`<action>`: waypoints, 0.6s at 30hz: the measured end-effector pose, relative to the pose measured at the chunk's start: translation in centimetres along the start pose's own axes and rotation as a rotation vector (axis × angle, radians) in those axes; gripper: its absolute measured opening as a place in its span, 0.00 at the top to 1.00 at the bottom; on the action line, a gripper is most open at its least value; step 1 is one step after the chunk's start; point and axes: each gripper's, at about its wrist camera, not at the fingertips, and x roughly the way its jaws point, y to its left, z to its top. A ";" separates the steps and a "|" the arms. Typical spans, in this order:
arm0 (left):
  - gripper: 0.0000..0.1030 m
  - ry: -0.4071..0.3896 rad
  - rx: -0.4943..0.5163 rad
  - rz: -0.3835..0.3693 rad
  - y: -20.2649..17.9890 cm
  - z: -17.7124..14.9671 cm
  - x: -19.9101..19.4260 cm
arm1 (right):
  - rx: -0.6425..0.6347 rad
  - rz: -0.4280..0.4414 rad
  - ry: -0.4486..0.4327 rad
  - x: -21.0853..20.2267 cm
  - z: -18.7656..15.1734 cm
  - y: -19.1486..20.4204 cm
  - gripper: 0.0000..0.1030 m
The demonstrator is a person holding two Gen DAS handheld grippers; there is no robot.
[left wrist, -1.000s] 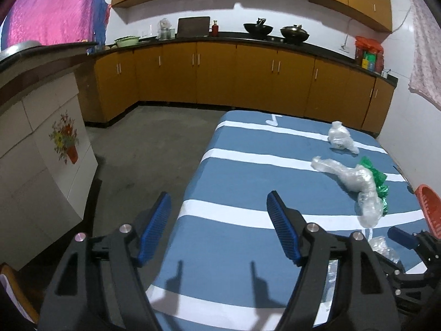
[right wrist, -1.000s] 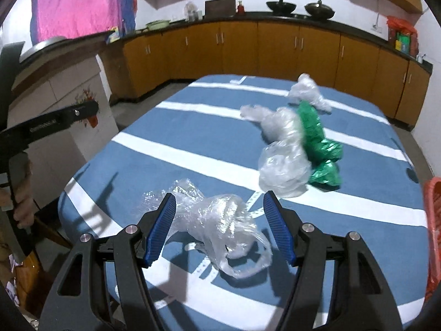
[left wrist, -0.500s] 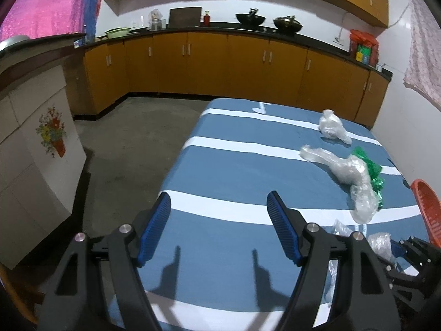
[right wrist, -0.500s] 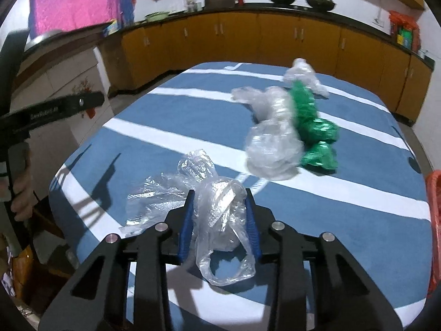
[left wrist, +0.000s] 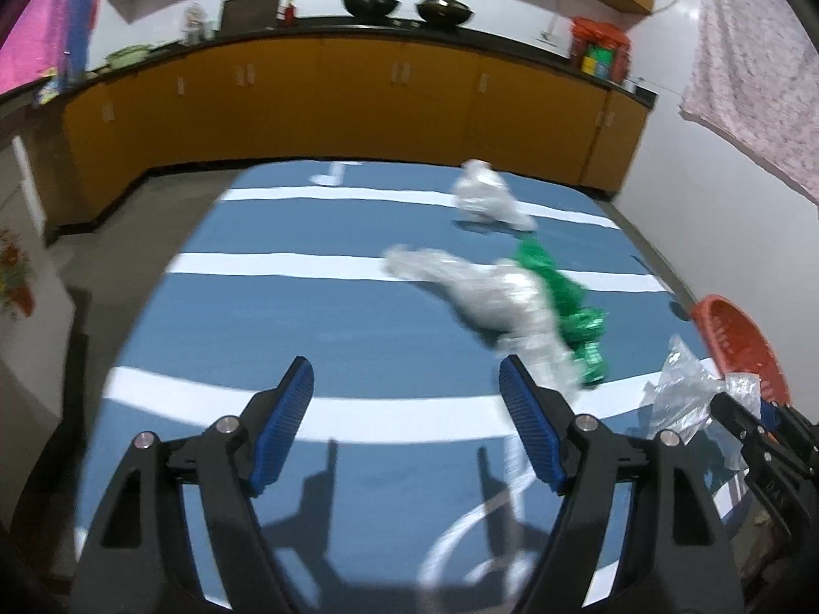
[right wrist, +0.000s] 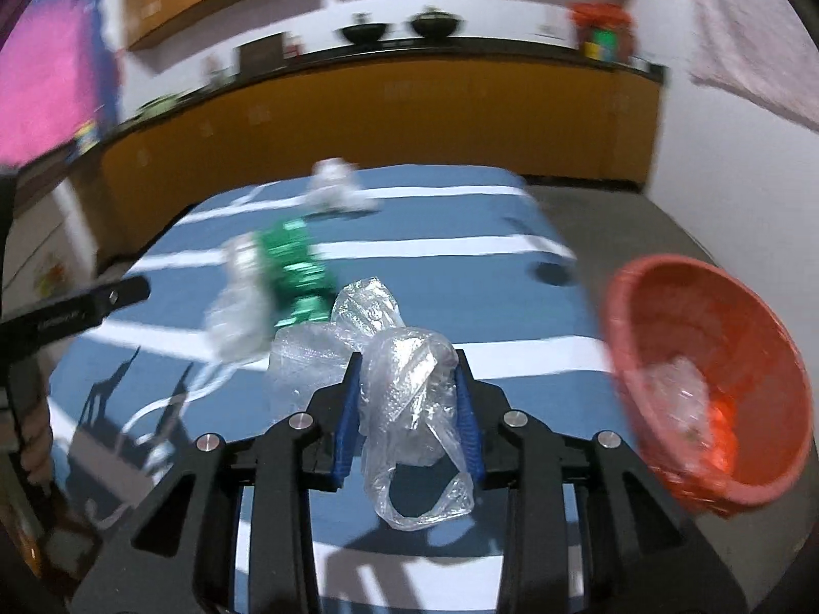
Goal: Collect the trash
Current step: 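Grasp a clear plastic bag with the left tool while the right tool grasps another clear bag, then carry both clear bags over the orange basket and release them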
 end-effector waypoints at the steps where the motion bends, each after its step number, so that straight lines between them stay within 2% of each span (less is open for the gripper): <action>1: 0.28 0.016 -0.002 -0.020 -0.9 0.3 0.9 | 0.018 -0.014 -0.001 0.0 0.0 -0.9 0.67; 7: 0.30 0.109 -0.020 -0.046 -4.2 1.0 5.3 | 0.054 -0.069 -0.011 -0.3 0.2 -3.8 0.67; 12: 0.33 0.128 -0.034 -0.056 -5.3 1.3 6.7 | 0.065 -0.086 0.002 0.2 -0.1 -5.1 0.67; 15: 0.43 0.145 -0.032 -0.063 -6.0 1.5 7.6 | 0.073 -0.089 0.010 0.0 -0.5 -5.4 0.67; 18: 0.59 0.166 -0.024 -0.060 -6.0 1.6 8.1 | 0.073 -0.091 0.013 0.1 -0.6 -5.5 0.67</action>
